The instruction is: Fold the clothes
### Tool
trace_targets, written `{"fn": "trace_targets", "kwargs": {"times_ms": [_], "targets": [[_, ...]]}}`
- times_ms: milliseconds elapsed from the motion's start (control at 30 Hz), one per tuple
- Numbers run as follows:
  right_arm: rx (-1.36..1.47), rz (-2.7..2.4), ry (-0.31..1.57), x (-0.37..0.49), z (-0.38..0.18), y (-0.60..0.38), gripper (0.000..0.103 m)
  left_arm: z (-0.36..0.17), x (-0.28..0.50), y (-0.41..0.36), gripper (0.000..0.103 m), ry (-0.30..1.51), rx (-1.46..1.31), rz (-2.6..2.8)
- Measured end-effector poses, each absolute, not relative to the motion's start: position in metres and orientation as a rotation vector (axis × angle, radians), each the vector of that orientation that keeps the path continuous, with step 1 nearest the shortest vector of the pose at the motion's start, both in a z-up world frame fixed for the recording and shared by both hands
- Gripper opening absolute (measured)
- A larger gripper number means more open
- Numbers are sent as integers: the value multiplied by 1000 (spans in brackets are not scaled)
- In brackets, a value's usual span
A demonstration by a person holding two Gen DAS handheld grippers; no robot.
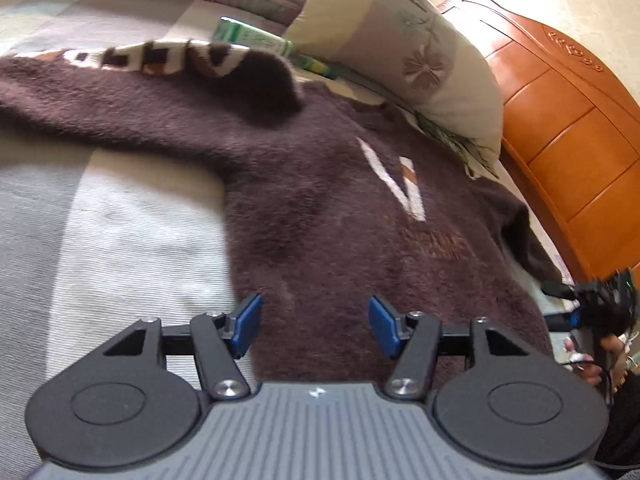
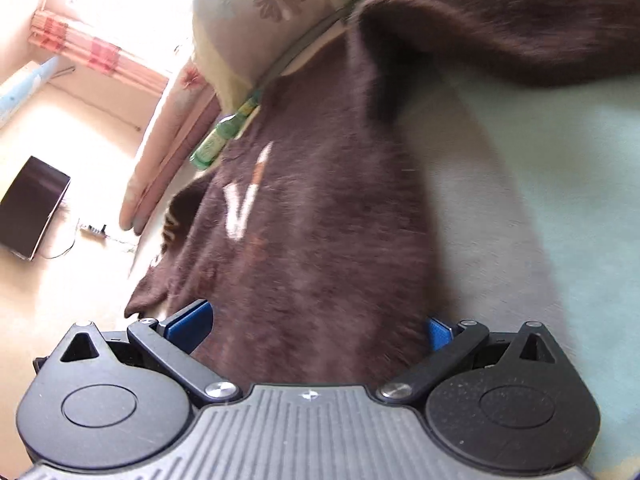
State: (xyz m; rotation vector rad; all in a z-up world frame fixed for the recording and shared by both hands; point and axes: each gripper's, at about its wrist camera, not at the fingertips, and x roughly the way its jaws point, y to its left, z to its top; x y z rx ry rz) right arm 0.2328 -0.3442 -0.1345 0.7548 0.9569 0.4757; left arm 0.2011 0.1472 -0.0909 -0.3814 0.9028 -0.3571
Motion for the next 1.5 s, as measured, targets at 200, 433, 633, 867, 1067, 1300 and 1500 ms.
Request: {"fn": "trace_targets", "kwargs": {"times_ms": [200, 433, 633, 867, 1067, 1300, 1500], "targets": [[570, 608, 1024, 253, -120, -293, 103, -86, 208, 160, 59, 905, -409, -328], [538, 487, 1028, 252, -111, -325, 103, -98, 226, 168, 66, 1002, -440, -280], [580, 481, 1040, 249, -117, -343, 103, -118, 238, 161, 74, 1152, -690, -438], [445, 557, 1097, 251, -117, -301, 84, -120, 243, 109, 73, 1201, -588, -560], [302, 507, 1108, 244, -103, -297, 22, -95, 229, 92, 18, 1137, -424, -556], [320, 600, 1014, 224, -71, -296, 20, -72, 208, 88, 18, 1065, -437, -669], [346, 586, 1070, 222, -84, -305, 33, -85, 196, 97, 31, 1097, -414, -632]]}}
